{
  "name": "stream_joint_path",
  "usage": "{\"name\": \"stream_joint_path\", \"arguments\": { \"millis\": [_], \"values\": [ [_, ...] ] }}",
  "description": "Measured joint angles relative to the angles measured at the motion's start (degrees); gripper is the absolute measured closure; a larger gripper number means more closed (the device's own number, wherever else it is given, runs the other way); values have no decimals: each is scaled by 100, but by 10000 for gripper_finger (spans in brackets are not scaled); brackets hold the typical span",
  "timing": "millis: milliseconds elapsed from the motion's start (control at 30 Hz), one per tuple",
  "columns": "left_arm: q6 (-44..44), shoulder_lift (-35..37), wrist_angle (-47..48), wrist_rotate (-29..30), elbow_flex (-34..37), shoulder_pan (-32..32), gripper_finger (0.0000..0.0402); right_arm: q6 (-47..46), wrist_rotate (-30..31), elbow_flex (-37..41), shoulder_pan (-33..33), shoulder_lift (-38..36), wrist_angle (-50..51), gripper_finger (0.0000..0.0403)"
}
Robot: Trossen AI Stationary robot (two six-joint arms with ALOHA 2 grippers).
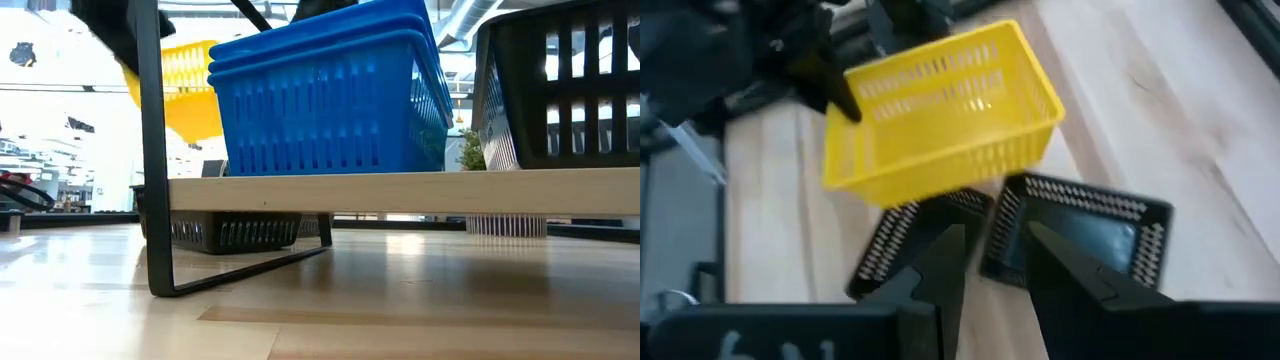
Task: Stack baskets on shelf by color
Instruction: Stack the yellow bin on top of the yellow bin on the shelf
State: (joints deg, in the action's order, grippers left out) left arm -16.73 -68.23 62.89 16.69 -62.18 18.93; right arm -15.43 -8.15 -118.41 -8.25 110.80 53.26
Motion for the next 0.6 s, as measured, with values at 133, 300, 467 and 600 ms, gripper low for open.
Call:
{"name": "stream_joint_path", "arguments": {
  "millis": [133, 300, 467, 600],
  "values": [
    [560, -22, 203, -26, -587, 62, 401, -317, -91, -3, -110, -47, -367, 275],
    [1281, -451, 529, -131, -1127, 62, 401, -615, -90, -4, -216, -52, -537, 277],
    [2061, -1232, 1170, -64, -1598, 23, 401, -662, -89, -4, -230, -52, -528, 280],
    [2243, -1703, 1592, 393, -1963, 9, 402, -664, -83, -4, -180, -52, -445, 280]
  ]
}}
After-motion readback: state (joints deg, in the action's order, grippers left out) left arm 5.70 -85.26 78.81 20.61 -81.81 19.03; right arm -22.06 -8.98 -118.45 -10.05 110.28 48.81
